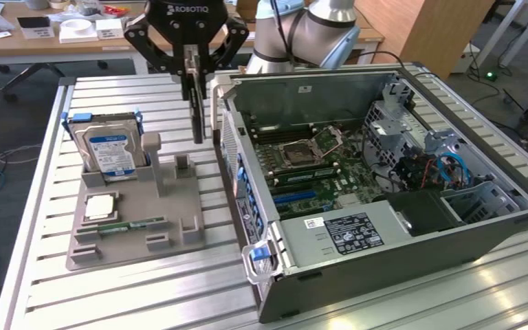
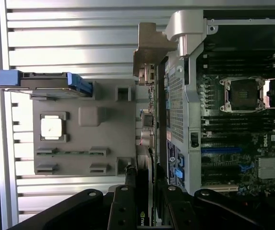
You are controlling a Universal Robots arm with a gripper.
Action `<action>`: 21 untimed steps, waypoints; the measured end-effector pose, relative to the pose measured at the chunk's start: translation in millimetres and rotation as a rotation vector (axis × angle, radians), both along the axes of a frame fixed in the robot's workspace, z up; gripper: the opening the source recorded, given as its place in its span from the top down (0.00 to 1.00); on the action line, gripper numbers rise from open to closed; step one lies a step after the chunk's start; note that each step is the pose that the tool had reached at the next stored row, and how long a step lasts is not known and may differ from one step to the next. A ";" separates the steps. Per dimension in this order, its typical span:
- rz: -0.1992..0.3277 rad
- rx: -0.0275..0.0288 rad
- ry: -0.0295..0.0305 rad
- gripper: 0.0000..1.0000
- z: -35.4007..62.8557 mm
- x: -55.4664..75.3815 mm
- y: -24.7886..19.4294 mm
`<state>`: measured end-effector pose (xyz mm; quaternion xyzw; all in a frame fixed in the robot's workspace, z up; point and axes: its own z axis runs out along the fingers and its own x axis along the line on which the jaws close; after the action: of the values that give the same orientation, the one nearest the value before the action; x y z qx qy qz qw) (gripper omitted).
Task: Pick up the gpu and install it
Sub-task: 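Pick up the gpu and move the gpu toward the slot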
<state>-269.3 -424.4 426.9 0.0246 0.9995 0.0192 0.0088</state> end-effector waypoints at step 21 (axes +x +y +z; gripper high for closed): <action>0.000 0.0002 0.0000 0.74 0.0 59.3 0.0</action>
<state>-210.0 -424.4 426.9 0.0247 0.9995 0.0193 0.0088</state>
